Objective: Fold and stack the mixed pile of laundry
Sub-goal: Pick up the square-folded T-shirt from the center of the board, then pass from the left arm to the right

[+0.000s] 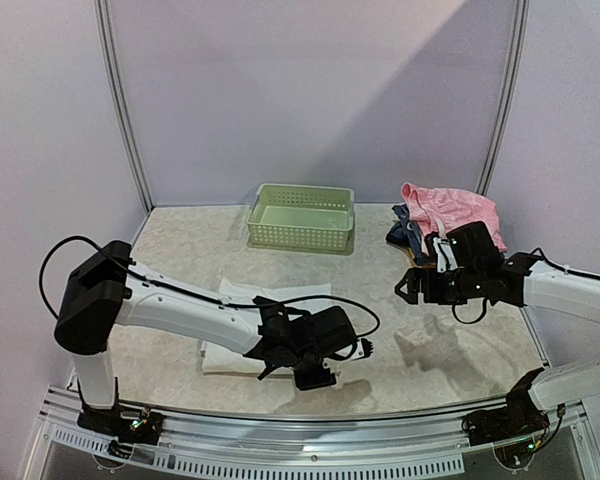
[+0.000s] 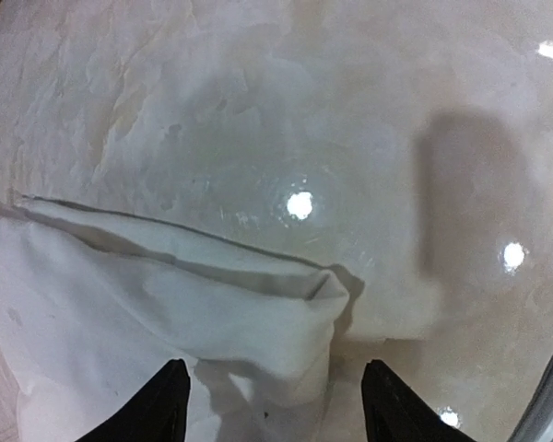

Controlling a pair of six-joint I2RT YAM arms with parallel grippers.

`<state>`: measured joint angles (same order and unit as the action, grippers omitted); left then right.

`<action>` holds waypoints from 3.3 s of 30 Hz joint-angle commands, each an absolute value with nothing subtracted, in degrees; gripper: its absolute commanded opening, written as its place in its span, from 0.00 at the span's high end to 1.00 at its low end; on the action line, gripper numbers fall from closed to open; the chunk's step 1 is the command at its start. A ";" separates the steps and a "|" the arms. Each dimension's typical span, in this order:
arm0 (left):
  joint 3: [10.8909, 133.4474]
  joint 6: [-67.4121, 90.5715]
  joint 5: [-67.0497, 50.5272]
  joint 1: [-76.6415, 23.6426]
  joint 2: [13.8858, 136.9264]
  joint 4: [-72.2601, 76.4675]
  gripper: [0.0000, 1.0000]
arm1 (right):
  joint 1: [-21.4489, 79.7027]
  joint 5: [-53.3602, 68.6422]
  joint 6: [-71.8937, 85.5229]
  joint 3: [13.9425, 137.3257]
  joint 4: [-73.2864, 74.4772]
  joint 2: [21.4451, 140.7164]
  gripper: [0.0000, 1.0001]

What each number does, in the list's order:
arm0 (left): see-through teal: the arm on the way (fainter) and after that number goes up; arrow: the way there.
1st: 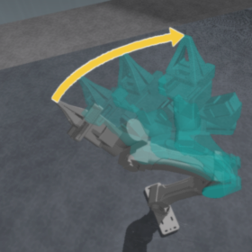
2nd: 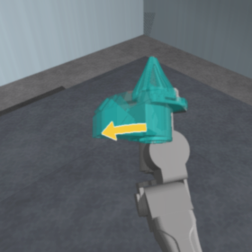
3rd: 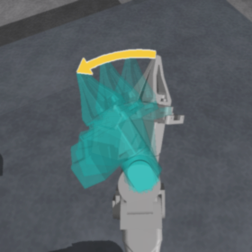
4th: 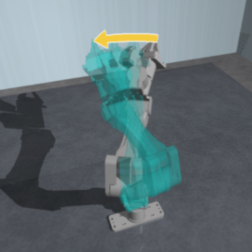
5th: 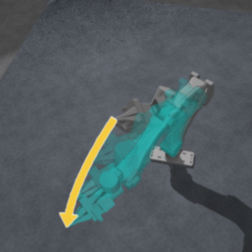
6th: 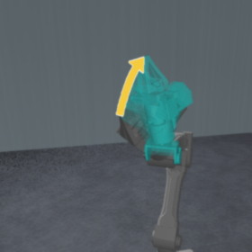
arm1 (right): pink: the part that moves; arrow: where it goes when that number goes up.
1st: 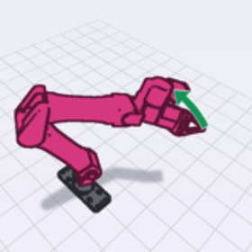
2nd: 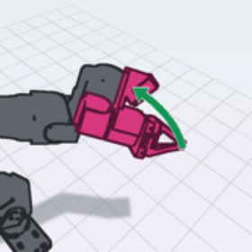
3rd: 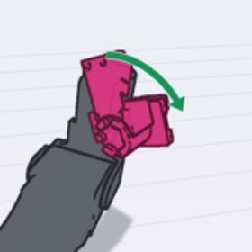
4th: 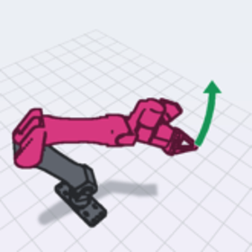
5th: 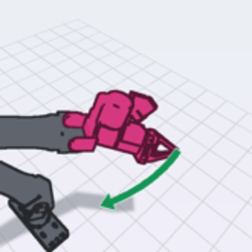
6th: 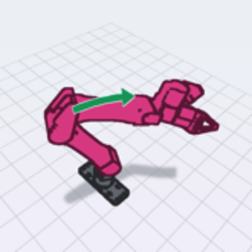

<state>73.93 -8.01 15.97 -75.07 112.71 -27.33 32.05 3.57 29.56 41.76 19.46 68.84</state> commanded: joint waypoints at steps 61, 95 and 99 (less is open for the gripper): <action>49.95 -7.31 13.40 -68.60 100.65 9.48 1.00 | 31.70 39.79 50.70 48.23 -5.89 98.27 0.01; 48.25 -6.65 8.27 -68.47 96.44 10.04 1.00 | 38.36 46.29 55.55 68.90 -14.27 126.54 0.25; 48.26 -6.56 7.42 -68.48 96.03 9.90 1.00 | 38.40 46.25 55.22 70.63 -14.32 127.82 0.30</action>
<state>48.47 -7.18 9.87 -69.12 98.15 8.29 37.98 47.37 55.44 69.14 -15.70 124.64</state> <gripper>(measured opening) 0.037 0.724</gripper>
